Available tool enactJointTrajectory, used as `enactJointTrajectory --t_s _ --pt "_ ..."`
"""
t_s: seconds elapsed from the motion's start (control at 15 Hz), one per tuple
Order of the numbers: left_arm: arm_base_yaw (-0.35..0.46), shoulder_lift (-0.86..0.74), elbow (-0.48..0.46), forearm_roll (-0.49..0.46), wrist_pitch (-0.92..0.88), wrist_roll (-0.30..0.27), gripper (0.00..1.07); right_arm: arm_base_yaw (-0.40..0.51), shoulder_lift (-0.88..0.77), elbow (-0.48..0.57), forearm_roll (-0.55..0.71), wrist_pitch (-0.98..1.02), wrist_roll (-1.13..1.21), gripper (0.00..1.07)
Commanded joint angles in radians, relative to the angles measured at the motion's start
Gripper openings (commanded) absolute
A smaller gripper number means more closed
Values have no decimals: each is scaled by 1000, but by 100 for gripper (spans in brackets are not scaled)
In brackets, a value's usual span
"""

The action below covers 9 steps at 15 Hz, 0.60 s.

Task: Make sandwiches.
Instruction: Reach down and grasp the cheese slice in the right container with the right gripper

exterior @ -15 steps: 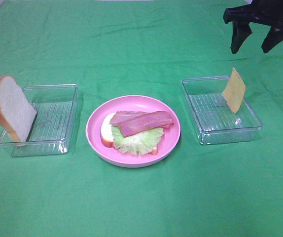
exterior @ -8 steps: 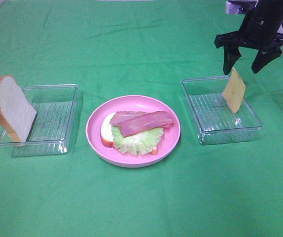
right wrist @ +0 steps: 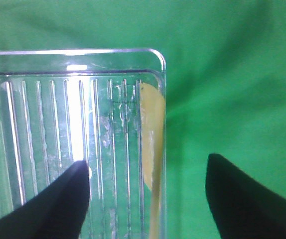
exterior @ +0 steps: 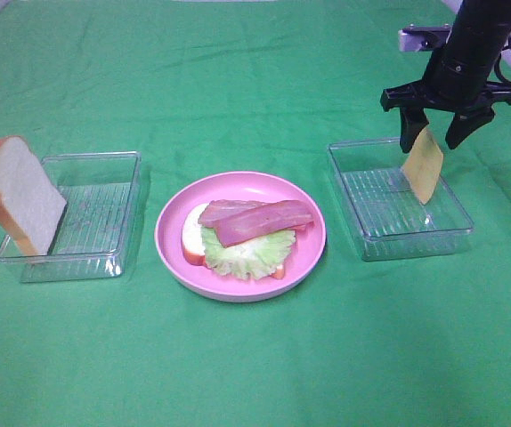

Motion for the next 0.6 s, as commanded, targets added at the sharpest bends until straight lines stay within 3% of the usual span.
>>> enactJointTrajectory --t_s 0.07,0.6 --pt "-5 -21 1 6 -4 0 71 -1 22 -4 -22 7 10 58" --pt "-5 -21 1 6 -4 0 71 -1 17 -4 -24 3 28 9"
